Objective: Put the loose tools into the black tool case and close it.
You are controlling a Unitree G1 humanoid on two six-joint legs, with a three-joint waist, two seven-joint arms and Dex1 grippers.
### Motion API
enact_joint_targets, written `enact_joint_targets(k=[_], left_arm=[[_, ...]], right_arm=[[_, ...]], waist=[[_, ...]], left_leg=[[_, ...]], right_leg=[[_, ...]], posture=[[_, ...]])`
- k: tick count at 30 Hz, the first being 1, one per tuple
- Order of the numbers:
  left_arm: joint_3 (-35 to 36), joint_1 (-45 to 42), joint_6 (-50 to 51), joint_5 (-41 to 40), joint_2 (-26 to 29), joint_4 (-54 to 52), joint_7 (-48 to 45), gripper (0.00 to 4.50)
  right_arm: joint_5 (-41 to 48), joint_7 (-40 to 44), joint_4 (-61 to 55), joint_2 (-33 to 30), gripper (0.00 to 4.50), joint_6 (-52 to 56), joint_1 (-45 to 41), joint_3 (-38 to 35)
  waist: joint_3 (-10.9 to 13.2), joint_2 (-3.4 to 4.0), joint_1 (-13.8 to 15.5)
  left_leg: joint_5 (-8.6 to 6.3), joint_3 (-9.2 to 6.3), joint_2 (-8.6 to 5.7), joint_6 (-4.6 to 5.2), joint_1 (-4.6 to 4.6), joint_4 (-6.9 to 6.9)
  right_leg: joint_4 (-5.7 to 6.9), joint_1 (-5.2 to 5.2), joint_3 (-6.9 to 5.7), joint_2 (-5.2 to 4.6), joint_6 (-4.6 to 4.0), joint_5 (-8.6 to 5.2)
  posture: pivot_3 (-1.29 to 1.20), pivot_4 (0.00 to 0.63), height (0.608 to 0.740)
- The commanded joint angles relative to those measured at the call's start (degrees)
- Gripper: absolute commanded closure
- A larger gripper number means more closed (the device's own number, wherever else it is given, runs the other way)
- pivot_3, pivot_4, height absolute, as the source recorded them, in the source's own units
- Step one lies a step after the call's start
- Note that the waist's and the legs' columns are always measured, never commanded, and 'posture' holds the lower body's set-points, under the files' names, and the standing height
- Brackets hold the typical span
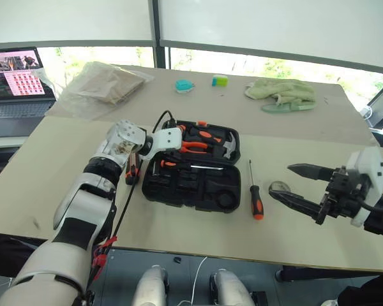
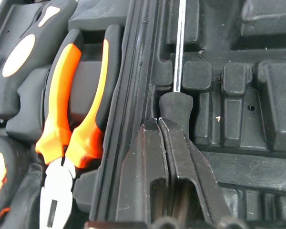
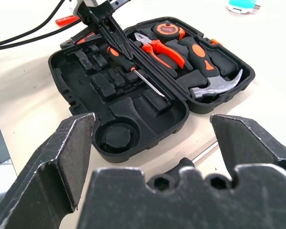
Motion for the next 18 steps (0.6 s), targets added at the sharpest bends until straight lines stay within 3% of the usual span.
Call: enact_joint_targets(k=[1,13,16,18], left_arm=[[-1.6,0.2,-2.1,2.0,-1.0,1.0,-0.7,4.41],[-0.8,-1.6,-5.1,3.8,-3.1,4.9,2.7,4.41],[2.1,-3.7,-2.5,1.0,-2.9,5.0,0.9,4.41],[8.0,-5.1,10.9,-9.0,-1.6,-1.6,-10.5,3.9]], right_arm=[[-0.1,-0.6,-0.1,0.3,0.0,-1.2,-0.1,-1.6],[-1.2,-0.9,0.2,1.2,0.0,-1.4,0.3,-1.2],[-2.0,-1.0,0.1,1.1,0.0,-1.5,1.1,-1.7],[-3.4,-2.8,-0.4,1.6,0.0,-0.6,3.4,-3.8]], waist=[[0.0,0.0,0.1],[-0.1,0.08,0.3],[-0.1,0.08,0.2],[-0.1,0.07,0.0]], left_leg=[[0.0,0.0,0.0,0.0,0.0,0.0],[-0.01,-0.06,-0.05,0.02,0.02,0.07],[-0.01,-0.07,-0.04,0.02,0.01,0.08],[-0.01,-0.07,-0.04,0.02,-0.01,0.07]], right_leg=[[0.0,0.01,0.0,0.0,0.0,0.0],[-0.02,0.1,-0.02,-0.02,0.03,0.01],[-0.01,0.09,-0.02,-0.01,0.03,0.01],[0.0,0.06,-0.02,-0.01,0.03,0.01]], posture=[[0.0,0.15,0.74],[0.0,0.15,0.74],[0.0,0.15,0.74],[0.0,0.15,0.74]])
